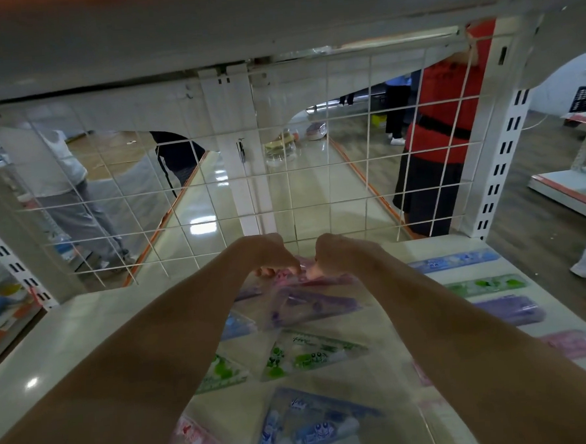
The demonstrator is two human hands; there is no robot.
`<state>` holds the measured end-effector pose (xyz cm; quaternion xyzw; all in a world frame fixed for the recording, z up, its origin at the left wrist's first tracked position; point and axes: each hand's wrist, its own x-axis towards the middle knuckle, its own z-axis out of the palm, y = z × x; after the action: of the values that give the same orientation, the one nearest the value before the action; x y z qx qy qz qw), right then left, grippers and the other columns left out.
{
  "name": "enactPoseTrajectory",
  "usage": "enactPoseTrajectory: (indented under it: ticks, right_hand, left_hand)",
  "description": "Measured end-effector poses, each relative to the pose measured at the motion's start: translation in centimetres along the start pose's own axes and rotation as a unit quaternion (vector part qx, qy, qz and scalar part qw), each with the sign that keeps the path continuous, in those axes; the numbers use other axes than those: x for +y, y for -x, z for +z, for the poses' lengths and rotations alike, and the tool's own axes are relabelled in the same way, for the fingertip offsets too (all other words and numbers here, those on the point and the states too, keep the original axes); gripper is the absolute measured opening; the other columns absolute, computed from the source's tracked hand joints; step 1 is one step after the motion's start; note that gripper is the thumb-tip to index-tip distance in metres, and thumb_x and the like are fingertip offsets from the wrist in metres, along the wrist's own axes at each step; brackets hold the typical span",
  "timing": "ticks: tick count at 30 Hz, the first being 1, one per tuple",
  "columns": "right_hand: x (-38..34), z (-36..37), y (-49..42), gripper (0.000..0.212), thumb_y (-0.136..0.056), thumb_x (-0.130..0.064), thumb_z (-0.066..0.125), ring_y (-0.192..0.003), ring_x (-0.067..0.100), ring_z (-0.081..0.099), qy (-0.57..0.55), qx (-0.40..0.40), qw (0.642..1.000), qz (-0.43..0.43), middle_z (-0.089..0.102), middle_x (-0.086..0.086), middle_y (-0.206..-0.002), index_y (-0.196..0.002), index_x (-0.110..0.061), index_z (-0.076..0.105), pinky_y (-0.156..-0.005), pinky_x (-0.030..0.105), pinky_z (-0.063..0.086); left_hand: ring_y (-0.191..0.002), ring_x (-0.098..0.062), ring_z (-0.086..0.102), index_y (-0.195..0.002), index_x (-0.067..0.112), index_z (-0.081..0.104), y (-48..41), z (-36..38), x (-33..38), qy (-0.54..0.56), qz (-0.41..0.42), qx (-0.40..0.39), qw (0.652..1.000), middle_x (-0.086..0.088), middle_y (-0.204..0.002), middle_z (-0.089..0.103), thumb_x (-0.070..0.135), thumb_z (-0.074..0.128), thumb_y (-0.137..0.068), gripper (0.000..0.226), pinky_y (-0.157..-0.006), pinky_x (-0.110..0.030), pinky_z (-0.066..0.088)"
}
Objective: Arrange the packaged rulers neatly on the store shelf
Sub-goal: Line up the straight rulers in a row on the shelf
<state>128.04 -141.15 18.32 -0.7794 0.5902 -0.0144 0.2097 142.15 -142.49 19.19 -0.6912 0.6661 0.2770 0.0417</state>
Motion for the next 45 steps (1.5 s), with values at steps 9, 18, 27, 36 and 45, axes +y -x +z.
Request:
enactPoseTrajectory:
  ticks: [9, 18, 27, 36, 45]
  right_hand:
    - [0.1, 0.8, -0.4, 0.030, -0.086, -0.027, 0.069, -0.058, 0.010, 0.048, -0.040, 0.010, 0.999, -0.015, 0.053, 0.000, -0.072, -0.104, -0.004, 0.062, -0.047, 0.020, 0.034]
    - [0.7, 0.2, 0.3, 0.024, -0.086, -0.015, 0.061, -0.084, 0.021, 0.062, -0.055, 0.102, 0.992, -0.055, 0.064, 0.005, -0.093, -0.109, -0.008, 0.062, -0.067, 0.029, 0.048]
    - [1.5, 1.3, 1.3, 0.017, -0.092, -0.019, 0.052, -0.079, 0.019, 0.059, 0.072, 0.174, 0.980, -0.071, 0.066, 0.002, -0.089, -0.099, -0.014, 0.067, -0.068, 0.027, 0.042]
    - [2.1, 0.1, 1.5, 0.020, -0.090, -0.015, 0.053, -0.069, 0.015, 0.052, -0.024, 0.150, 0.985, -0.084, 0.057, -0.004, -0.071, -0.075, -0.015, 0.067, -0.055, 0.020, 0.034]
    - [0.6, -1.6, 2.8, 0.025, -0.096, -0.012, 0.044, -0.076, 0.014, 0.056, -0.214, 0.061, 0.972, -0.081, 0.066, 0.007, -0.095, -0.109, -0.013, 0.066, -0.059, 0.022, 0.038]
  left_hand:
    - [-0.060, -0.016, 0.050, -0.084, 0.005, 0.058, -0.2, -0.3, 0.3, 0.091, -0.010, 0.014, 0.996, -0.004, -0.065, 0.048, 0.015, 0.065, -0.083, 0.012, -0.078, -0.032, 0.054]
    - [-0.078, -0.018, 0.059, -0.111, 0.000, 0.064, 1.4, -0.9, 0.0, 0.004, 0.132, 0.123, 0.984, -0.013, -0.104, 0.062, 0.010, 0.071, -0.081, 0.032, -0.067, -0.022, 0.050]
    - [-0.105, -0.019, 0.058, -0.117, 0.012, 0.064, 1.0, 0.7, -1.3, -0.107, 0.172, 0.208, 0.957, -0.004, -0.116, 0.062, 0.026, 0.061, -0.089, 0.031, -0.082, -0.023, 0.041]
    - [-0.076, -0.018, 0.059, -0.094, 0.005, 0.069, 2.3, -0.2, -0.9, 0.018, 0.165, 0.153, 0.974, -0.011, -0.088, 0.064, 0.020, 0.059, -0.091, 0.018, -0.068, -0.026, 0.046]
    - [-0.076, -0.025, 0.062, -0.093, 0.009, 0.062, 5.2, -1.0, 0.3, 0.453, 0.061, -0.025, 0.889, -0.012, -0.090, 0.066, 0.022, 0.050, -0.096, 0.019, -0.075, -0.039, 0.052]
